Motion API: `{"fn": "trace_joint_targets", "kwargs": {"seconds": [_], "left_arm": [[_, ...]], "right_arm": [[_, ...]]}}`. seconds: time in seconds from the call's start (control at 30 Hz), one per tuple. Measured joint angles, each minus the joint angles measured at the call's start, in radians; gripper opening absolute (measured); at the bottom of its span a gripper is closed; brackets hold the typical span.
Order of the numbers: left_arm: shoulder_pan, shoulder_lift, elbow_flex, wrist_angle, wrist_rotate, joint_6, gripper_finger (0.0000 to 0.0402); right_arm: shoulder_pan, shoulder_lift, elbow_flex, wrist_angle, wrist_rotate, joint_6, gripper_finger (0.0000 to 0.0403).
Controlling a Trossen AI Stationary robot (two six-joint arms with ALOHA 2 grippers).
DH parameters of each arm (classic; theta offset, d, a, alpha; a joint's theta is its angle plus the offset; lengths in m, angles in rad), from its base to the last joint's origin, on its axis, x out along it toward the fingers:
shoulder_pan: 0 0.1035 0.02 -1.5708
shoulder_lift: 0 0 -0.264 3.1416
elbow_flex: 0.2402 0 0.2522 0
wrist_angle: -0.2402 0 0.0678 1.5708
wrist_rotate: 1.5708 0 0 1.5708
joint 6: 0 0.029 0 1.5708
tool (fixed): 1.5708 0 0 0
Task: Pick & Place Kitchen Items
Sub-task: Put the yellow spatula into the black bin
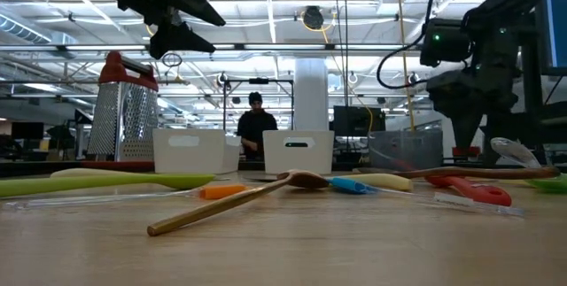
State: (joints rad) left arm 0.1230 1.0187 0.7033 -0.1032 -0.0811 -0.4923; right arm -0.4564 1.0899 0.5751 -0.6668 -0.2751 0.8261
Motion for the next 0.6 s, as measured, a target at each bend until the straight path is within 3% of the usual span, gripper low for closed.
{"fn": "trace_joint_targets", "kwargs": {"seconds": [0.6], "left_arm": [[0.0, 0.0, 0.001, 0.001, -0.001, 0.015, 0.0267]], "right_arm": [[0.0, 0.0, 0.04, -0.099, 0.092, 0.0, 0.0247]]}}
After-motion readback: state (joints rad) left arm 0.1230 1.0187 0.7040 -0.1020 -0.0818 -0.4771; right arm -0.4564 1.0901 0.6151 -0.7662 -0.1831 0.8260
